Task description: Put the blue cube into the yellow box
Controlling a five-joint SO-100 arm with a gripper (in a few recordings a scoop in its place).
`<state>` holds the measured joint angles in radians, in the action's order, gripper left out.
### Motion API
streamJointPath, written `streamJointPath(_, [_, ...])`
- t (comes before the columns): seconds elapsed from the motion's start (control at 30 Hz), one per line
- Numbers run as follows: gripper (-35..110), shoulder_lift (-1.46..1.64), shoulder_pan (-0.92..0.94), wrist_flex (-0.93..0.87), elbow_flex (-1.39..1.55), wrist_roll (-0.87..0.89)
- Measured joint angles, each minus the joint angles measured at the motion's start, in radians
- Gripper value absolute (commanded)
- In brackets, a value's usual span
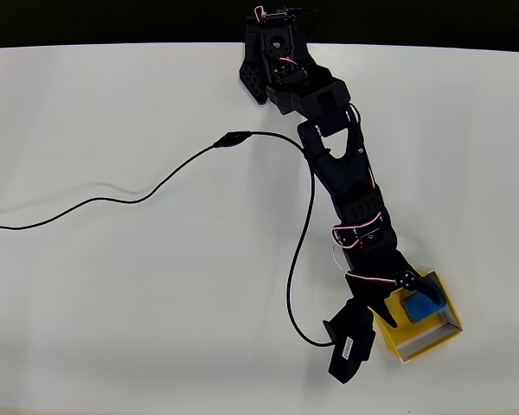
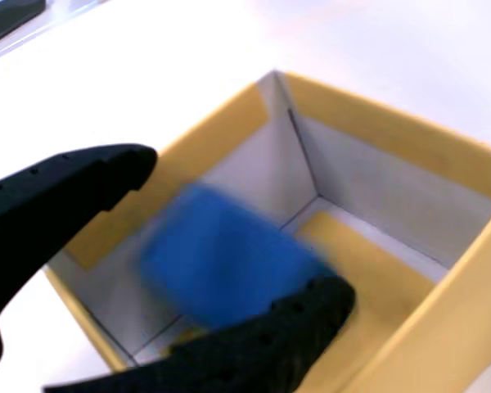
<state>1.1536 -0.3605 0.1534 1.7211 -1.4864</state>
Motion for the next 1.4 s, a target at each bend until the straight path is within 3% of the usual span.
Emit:
streamJointPath(0.23, [27,0.029,0.049,-0.032,0.008,-0.018])
streamJointPath(0.43, [14,0.27,0.123,-0.124,0.164,-0.04])
streamJointPath(0.6, [12,0.561,0.19,-0.183,0.403,-0.04])
streamJointPath(0.93, [8,1.203,0.344,-0.488,0.874,-0.041])
streamJointPath(1.4, [8,1.882,0.371,-0.879,1.394,-0.098])
